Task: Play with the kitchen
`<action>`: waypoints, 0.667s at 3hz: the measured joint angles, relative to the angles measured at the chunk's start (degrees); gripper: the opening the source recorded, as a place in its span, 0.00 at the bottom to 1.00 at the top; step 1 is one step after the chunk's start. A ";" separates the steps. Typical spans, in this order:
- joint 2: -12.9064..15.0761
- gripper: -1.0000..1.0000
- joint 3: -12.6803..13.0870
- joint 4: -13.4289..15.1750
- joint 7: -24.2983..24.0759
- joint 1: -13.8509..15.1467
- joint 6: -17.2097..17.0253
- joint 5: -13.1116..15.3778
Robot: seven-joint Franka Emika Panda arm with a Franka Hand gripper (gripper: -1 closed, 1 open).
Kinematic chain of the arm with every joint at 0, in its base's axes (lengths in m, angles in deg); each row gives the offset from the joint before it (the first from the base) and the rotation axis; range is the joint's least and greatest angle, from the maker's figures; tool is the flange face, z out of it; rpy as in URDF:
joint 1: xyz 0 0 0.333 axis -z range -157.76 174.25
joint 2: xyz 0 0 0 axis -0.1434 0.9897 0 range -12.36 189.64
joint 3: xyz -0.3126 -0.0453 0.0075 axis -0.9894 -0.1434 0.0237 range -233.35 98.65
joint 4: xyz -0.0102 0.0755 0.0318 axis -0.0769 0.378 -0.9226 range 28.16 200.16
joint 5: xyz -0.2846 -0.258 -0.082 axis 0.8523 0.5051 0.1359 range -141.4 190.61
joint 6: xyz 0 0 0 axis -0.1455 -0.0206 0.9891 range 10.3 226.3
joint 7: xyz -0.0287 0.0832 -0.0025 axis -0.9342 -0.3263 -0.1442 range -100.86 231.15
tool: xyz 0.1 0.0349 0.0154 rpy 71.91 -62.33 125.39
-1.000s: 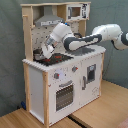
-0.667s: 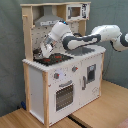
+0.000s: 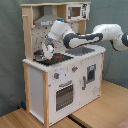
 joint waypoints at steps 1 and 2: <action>-1.34 0.00 0.07 1.62 -1.42 0.23 -5.30 0.00; -2.84 0.00 0.07 1.69 -1.97 0.80 -10.95 0.00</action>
